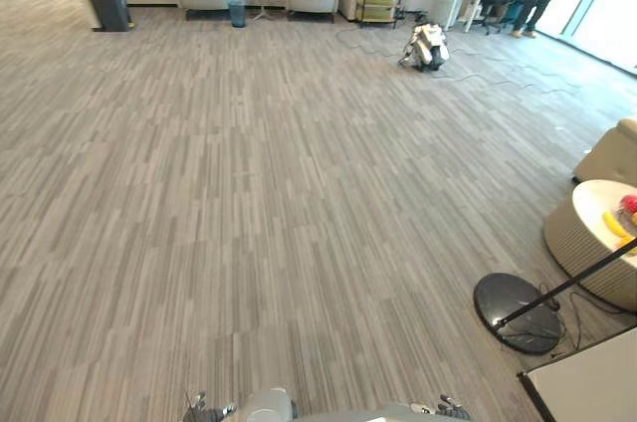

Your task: Organize washtable

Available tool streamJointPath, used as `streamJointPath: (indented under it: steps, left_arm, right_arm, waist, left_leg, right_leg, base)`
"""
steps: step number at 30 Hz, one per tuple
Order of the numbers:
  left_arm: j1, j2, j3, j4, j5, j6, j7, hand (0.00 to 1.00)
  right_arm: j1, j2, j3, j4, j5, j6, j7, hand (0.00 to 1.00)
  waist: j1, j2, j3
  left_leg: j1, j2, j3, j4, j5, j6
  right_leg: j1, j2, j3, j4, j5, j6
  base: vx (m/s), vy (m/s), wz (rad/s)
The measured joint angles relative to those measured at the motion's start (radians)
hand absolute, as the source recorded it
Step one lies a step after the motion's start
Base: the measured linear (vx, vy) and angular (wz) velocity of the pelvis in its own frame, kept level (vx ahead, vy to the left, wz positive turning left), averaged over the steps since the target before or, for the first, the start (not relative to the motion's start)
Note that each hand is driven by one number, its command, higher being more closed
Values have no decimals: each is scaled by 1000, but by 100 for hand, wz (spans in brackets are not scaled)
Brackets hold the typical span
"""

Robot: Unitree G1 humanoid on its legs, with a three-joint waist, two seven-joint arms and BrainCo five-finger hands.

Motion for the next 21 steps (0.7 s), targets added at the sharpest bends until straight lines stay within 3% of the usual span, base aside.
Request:
streamJointPath:
  steps: [2, 5, 8, 13, 21]
  left_arm:
    - [-11, -6, 2, -5, 0, -1, 3, 0]
    - [-6, -73, 29, 1, -2, -2, 7, 0]
    - [-14, -123, 31, 10, -4, -8, 5, 0]
    - [-17, -131, 27, 43, -5, -25, 2, 0]
    - [-31, -86, 18, 87, -25, -39, 2, 0]
  right_arm:
    - [4, 0, 5, 2, -1, 3, -3, 0]
    - [16, -46, 20, 3, -5, 4, -2, 0]
    - [17, -67, 18, 20, -6, 5, -4, 0]
    - [10, -70, 15, 63, -5, 1, -5, 0]
    - [-1, -63, 16, 130, -4, -7, -5, 0]
  waist:
    - [11, -5, -4]
    - [6, 61, -34]
    - [4, 89, -41]
    - [-6, 90, -49]
    - [-18, 64, -53]
  left_leg:
    - [47, -21, 7, -35, -21, -34]
    - [92, 15, 5, -88, -21, -56]
    - [144, 25, 4, -139, -4, -91]
    - [191, 21, -3, -172, 1, -97]
    - [190, -19, -28, -164, 2, -96]
  right_leg:
    - [27, -5, 1, -252, 187, -15]
    - [103, 39, -29, -366, 195, -27]
    - [166, 58, -39, -442, 199, -32]
    - [254, 72, -40, -546, 220, -22]
    - [289, 53, -25, -631, 276, -6]
  base:
    - [445, 11, 3]
    - [437, -68, -2]
    - [281, -45, 1]
    - [132, 0, -1]
    - [-2, 27, -5]
